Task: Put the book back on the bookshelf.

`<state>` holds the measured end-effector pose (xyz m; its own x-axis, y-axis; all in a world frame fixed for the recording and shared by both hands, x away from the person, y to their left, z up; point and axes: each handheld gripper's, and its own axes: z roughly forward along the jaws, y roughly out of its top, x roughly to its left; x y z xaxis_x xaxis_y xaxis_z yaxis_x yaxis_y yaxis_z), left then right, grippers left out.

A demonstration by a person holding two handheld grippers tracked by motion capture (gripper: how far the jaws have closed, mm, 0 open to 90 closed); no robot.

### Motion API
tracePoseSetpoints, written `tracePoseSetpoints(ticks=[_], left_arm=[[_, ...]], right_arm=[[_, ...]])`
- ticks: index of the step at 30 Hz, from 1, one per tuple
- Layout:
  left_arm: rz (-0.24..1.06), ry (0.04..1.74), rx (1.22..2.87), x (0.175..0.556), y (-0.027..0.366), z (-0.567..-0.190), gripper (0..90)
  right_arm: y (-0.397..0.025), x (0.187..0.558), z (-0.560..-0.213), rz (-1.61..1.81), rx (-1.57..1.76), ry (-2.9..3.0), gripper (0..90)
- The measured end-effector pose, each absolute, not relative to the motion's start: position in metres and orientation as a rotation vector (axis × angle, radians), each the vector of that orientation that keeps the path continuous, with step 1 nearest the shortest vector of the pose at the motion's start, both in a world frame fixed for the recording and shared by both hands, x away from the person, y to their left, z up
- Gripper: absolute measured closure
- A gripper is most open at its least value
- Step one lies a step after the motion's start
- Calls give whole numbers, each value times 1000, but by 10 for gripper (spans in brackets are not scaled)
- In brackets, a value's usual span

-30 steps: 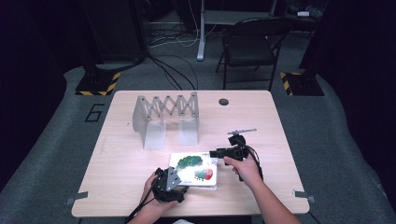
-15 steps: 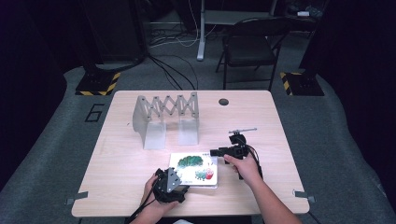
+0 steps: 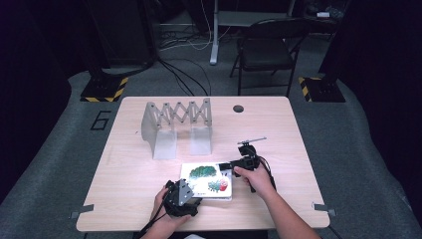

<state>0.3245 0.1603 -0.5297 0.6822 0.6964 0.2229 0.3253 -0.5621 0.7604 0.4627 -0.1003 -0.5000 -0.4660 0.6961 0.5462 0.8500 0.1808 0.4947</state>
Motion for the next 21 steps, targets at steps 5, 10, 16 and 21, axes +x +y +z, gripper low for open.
tracePoseSetpoints(ticks=[5,10,16,21], left_arm=[[671,781,2180,324,160,-530,143],[671,780,2181,324,160,-530,143],[672,780,2181,324,160,-530,144],[683,776,2179,325,160,-530,140]], right_arm=[[-99,462,-501,-1147,-1490,-2245,414],[-97,462,-502,-1136,-1477,-2235,423],[-97,461,-502,-1118,-1476,-2228,436],[-98,463,-508,-1100,-1453,-2189,431]])
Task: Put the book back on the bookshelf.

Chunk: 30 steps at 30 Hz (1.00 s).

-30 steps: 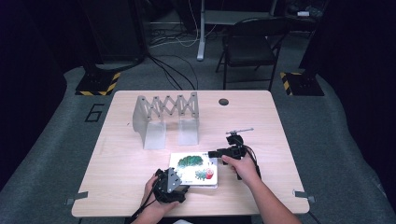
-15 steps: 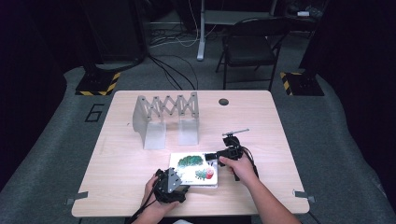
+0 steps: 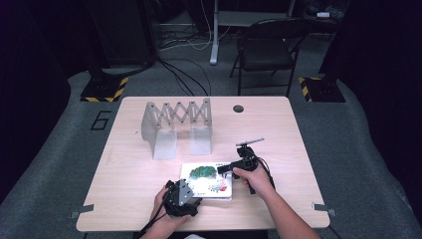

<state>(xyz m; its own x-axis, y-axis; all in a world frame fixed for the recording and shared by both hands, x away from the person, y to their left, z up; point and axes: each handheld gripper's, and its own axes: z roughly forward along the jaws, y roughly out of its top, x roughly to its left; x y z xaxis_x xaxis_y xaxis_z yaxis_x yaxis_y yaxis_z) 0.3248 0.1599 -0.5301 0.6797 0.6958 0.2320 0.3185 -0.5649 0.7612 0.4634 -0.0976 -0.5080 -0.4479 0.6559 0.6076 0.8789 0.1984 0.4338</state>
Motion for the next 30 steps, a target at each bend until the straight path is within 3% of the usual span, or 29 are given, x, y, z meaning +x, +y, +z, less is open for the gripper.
tracePoseSetpoints(ticks=[15,30], left_arm=[[669,765,2192,325,161,-529,140],[573,774,2240,322,169,-516,221]], right_arm=[[-98,463,-510,-1103,-1459,-2165,444],[-100,463,-511,-1118,-1463,-2147,459]])
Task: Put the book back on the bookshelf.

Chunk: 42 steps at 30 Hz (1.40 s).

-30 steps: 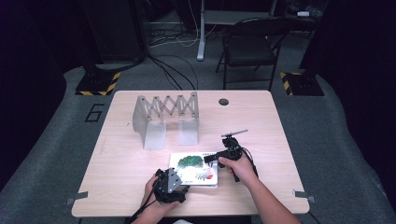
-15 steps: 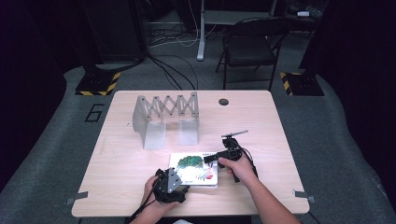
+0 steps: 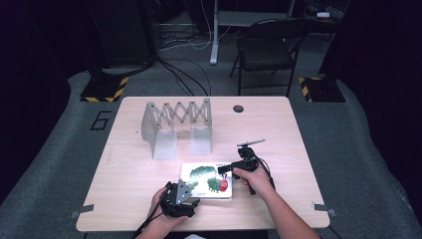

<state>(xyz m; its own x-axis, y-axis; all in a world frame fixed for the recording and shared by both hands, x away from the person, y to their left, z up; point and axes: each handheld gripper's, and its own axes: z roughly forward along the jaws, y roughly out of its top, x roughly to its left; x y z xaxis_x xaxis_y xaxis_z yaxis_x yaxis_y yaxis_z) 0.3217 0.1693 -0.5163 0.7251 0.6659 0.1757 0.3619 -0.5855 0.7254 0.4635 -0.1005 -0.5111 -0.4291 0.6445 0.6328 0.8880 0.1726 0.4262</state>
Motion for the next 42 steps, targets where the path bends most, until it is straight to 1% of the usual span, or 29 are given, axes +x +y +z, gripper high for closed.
tracePoseSetpoints(ticks=[4,9,14,16,19,22,25,30,35,42], left_arm=[[557,799,2208,322,174,-510,257],[518,850,2170,328,182,-502,264],[509,895,2132,336,187,-502,261],[504,894,2154,338,186,-503,253],[507,898,2138,340,186,-508,228],[492,915,2121,342,188,-511,184],[483,919,2110,343,190,-513,168],[469,942,2084,344,191,-515,158],[421,966,2066,346,195,-516,150],[408,967,2063,344,195,-518,151]], right_arm=[[-100,463,-511,-1116,-1469,-2141,459],[-101,463,-511,-1120,-1465,-2146,460],[-100,463,-511,-1114,-1468,-2141,459],[-101,463,-511,-1120,-1464,-2146,459],[-101,463,-511,-1120,-1457,-2163,460],[-100,463,-511,-1118,-1455,-2164,461],[-101,463,-510,-1110,-1460,-2167,463],[-100,460,-507,-1098,-1456,-2194,470],[-102,458,-502,-1127,-1432,-2208,496],[-102,449,-491,-1148,-1394,-2275,515]])
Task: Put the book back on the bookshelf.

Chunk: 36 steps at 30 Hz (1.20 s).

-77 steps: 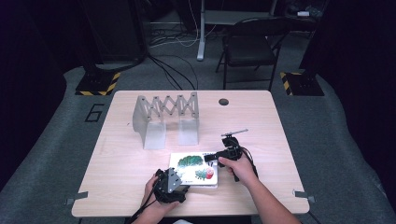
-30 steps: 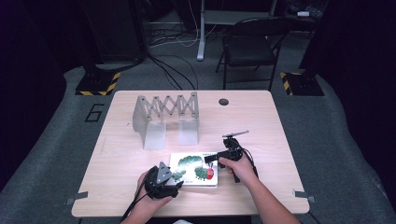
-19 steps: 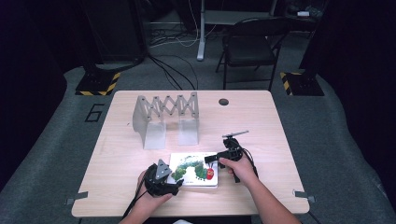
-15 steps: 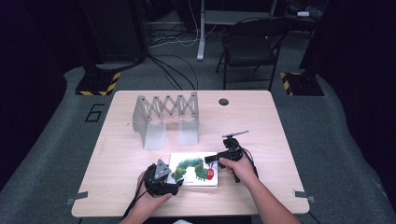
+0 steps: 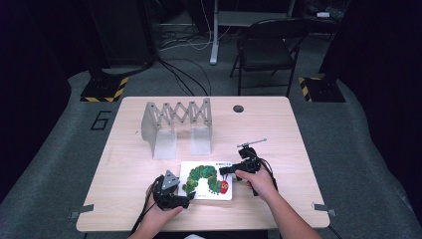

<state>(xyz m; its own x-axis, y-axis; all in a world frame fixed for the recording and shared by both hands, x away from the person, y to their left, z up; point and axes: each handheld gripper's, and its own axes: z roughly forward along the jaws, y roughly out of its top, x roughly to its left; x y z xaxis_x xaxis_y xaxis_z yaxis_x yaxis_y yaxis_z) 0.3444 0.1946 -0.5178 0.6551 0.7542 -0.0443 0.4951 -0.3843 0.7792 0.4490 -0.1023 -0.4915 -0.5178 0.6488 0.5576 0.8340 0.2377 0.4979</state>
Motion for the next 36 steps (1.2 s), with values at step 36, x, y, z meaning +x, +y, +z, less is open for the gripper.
tracePoseSetpoints(ticks=[36], left_arm=[[235,1008,2066,355,200,-513,193]], right_arm=[[-98,429,-471,-1207,-1365,-2395,538]])
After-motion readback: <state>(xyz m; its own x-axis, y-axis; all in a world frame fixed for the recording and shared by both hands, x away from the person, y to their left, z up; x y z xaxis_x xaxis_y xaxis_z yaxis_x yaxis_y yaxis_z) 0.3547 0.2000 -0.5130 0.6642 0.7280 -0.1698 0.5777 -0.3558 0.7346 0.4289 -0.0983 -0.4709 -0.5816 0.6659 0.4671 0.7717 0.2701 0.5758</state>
